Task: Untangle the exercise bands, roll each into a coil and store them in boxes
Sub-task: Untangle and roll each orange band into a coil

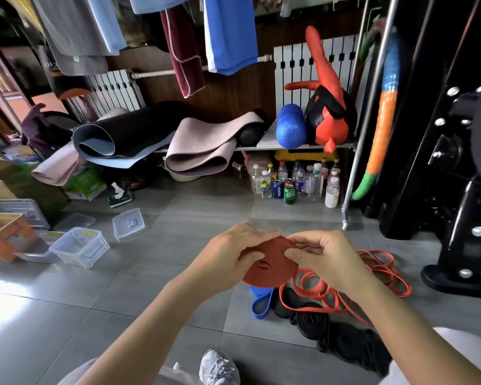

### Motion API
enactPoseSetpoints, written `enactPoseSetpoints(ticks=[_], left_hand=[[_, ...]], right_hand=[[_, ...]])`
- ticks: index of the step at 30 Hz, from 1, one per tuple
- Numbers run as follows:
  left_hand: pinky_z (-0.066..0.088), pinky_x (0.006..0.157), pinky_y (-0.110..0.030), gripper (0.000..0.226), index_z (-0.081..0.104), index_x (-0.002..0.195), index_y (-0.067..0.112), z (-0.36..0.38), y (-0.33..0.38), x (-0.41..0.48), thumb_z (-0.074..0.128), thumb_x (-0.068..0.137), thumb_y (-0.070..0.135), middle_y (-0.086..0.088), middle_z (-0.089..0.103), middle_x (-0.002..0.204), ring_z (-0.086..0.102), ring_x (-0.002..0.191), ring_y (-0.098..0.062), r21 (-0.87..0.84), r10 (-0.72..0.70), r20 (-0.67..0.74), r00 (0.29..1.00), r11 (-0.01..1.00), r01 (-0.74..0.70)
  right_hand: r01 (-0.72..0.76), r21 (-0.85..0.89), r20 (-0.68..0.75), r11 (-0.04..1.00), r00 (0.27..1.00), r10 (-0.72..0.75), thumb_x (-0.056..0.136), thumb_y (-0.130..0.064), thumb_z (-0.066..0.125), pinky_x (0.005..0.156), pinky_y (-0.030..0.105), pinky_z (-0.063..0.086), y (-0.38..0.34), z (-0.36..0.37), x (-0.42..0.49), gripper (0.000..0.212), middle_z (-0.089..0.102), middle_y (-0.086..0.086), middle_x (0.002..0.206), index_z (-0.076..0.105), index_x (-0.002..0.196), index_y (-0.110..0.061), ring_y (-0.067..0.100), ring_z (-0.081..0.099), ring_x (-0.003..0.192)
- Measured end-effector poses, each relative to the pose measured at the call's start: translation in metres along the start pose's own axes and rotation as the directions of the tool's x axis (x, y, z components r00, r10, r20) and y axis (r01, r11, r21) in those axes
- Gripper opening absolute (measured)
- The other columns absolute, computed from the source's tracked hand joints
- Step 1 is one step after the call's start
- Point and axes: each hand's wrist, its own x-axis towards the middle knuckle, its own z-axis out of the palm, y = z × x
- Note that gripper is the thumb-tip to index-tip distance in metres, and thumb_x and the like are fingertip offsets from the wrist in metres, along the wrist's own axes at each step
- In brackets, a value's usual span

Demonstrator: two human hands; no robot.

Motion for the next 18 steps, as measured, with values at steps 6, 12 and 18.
enactPoseSetpoints(ticks=[6, 12, 18], left_hand=[[0.039, 0.083, -0.009, 0.055, 0.052, 0.121, 0.046, 0.005, 0.0, -0.007, 0.059, 0.087, 0.004, 0.02, 0.054, 0.098, 0.051, 0.095, 0.003, -0.13, -0.067, -0.106, 0.992, 0.99, 0.053], [0.038, 0.079, -0.006, 0.061, 0.051, 0.112, 0.056, 0.008, -0.002, -0.01, 0.062, 0.086, 0.002, 0.021, 0.056, 0.092, 0.053, 0.09, 0.003, -0.247, -0.168, -0.204, 0.965, 0.962, 0.115], [0.045, 0.084, -0.013, 0.057, 0.058, 0.108, 0.046, 0.01, 0.001, -0.007, 0.064, 0.083, -0.005, 0.013, 0.065, 0.096, 0.059, 0.092, 0.0, -0.486, -0.318, -0.333, 0.888, 0.864, 0.128]], right_hand=[[0.015, 0.013, -0.011, 1.0, 1.0, -0.015, 0.075, -0.007, 0.075, 0.077, 0.02, 0.055, 0.0, -0.002, 0.0, 0.023, 0.075, -0.003, 0.084, 0.072, 0.089, -0.026, 0.011, 0.07, 0.082], [0.037, -0.043, -0.046, 0.998, 0.998, -0.039, 0.074, -0.012, 0.076, 0.074, 0.013, 0.052, 0.005, -0.002, 0.0, 0.026, 0.074, -0.013, 0.084, 0.071, 0.086, -0.034, 0.004, 0.069, 0.081], [0.031, -0.007, -0.165, 1.0, 0.986, -0.031, 0.078, -0.012, 0.072, 0.075, 0.004, 0.046, 0.013, 0.004, 0.0, 0.03, 0.068, -0.029, 0.081, 0.067, 0.102, -0.03, -0.009, 0.065, 0.087]])
